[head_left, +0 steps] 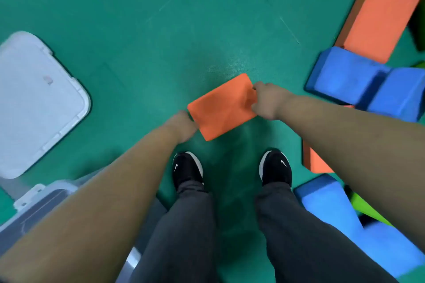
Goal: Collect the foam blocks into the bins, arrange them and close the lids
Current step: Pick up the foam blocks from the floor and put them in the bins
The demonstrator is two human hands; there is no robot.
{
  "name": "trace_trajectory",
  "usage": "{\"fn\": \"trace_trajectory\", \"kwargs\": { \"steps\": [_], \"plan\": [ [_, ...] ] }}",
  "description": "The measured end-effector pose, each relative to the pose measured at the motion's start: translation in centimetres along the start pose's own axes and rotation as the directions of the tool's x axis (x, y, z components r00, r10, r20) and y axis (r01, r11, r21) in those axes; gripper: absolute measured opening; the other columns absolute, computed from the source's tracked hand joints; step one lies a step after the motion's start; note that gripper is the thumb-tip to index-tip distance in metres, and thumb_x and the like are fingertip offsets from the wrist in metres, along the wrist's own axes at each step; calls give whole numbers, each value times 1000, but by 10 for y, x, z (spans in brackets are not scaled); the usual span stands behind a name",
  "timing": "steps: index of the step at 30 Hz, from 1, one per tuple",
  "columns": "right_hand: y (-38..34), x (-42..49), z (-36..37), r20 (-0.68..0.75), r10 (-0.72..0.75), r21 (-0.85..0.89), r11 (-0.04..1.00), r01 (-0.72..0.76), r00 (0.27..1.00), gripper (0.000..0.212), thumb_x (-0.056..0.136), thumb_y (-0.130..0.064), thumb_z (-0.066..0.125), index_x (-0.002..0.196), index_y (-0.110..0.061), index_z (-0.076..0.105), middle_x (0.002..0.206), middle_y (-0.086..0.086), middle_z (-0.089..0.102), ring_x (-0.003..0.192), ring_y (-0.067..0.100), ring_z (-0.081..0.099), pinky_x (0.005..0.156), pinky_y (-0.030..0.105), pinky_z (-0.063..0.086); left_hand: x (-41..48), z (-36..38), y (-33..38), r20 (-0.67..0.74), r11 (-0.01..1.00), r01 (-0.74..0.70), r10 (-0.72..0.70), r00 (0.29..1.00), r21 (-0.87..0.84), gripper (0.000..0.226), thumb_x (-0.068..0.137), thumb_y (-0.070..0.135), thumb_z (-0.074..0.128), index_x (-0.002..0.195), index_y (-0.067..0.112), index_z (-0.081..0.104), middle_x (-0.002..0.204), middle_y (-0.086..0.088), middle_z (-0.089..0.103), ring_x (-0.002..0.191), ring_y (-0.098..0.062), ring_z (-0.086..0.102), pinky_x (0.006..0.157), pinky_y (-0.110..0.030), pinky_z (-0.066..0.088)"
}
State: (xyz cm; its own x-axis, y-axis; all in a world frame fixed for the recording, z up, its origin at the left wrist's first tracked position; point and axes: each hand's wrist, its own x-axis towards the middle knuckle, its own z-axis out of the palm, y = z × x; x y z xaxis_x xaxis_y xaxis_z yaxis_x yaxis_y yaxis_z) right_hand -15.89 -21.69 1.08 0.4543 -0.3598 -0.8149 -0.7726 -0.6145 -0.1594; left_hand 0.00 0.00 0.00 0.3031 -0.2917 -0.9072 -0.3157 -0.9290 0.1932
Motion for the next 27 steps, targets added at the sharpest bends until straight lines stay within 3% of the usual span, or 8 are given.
{"fn": "trace_trajectory", "kwargs": {
  "steps": [4, 9, 12, 15, 18, 21, 24, 27],
  "plan": [
    [3, 25, 7, -8, 6, 52, 999, -6, 1000, 65, 91, -27, 57, 151, -14, 35, 138, 23, 50, 125, 41, 55, 105, 44, 46, 38, 0, -1, -94, 992, 113, -118, 989, -63, 30, 97, 29, 57, 112, 6, 45, 87, -8, 58, 70, -21, 55, 56, -32, 36],
    [3, 55, 15, -12, -28, 48, 998, 28, 1000, 82, 88, -30, 61, 159, -15, 24, 137, 19, 57, 122, 37, 58, 100, 38, 49, 67, 7, 0, -65, 988, 91, -100, 993, -127, 39, 91, 33, 68, 114, 10, 46, 86, -4, 56, 69, -15, 53, 53, -29, 35],
    [1, 63, 18, -35, -7, 54, 999, 9, 999, 80, 86, -36, 63, 156, -14, 29, 134, 16, 61, 120, 37, 60, 93, 37, 49, 74, 14, -4, -88, 959, 71, -99, 991, -275, 43, 85, 35, 78, 108, 7, 56, 93, -10, 65, 72, -22, 61, 58, -29, 46],
    [1, 59, 7, -93, 38, 122, 992, -26, 995, 73, 84, -40, 65, 146, -13, 36, 125, 16, 64, 110, 36, 62, 81, 35, 46, 66, 12, -4, -146, 860, 60, -154, 977, -506, 56, 74, 40, 91, 109, 8, 61, 97, -10, 70, 80, -22, 70, 72, -33, 60],
    [-4, 47, -28, -155, 97, 232, 971, -59, 983, 74, 82, -41, 68, 144, -12, 39, 125, 17, 63, 113, 37, 62, 83, 35, 46, 46, -12, 5, -130, 718, 6, -135, 982, -696, 42, 69, 32, 96, 93, 14, 67, 81, 0, 71, 61, -11, 65, 52, -20, 49],
    [-16, 23, -79, -166, 101, 180, 981, -70, 981, 66, 84, -38, 65, 140, -10, 43, 125, 19, 64, 113, 38, 62, 78, 32, 42, 10, -55, 23, -90, 693, -31, -49, 995, -720, 48, 68, 31, 96, 107, 16, 72, 100, 3, 76, 78, -12, 64, 62, -24, 44],
    [-31, -4, -142, -176, 102, 105, 991, -84, 979, 54, 86, -35, 62, 131, -7, 50, 124, 21, 64, 112, 39, 62, 76, 32, 40, -28, -112, 47, -161, 720, -111, -1, 987, -685, 55, 62, 37, 96, 110, 23, 71, 98, 13, 74, 79, -2, 64, 61, -21, 43],
    [-50, -35, -213, -197, 107, 71, 993, -95, 975, 54, 88, -32, 61, 133, -4, 51, 126, 23, 64, 114, 40, 63, 78, 33, 44, -68, -178, 77, -237, 735, -204, 60, 970, -647, 66, 58, 43, 97, 115, 26, 68, 104, 13, 72, 89, 0, 66, 71, -20, 47]
  ]
}}
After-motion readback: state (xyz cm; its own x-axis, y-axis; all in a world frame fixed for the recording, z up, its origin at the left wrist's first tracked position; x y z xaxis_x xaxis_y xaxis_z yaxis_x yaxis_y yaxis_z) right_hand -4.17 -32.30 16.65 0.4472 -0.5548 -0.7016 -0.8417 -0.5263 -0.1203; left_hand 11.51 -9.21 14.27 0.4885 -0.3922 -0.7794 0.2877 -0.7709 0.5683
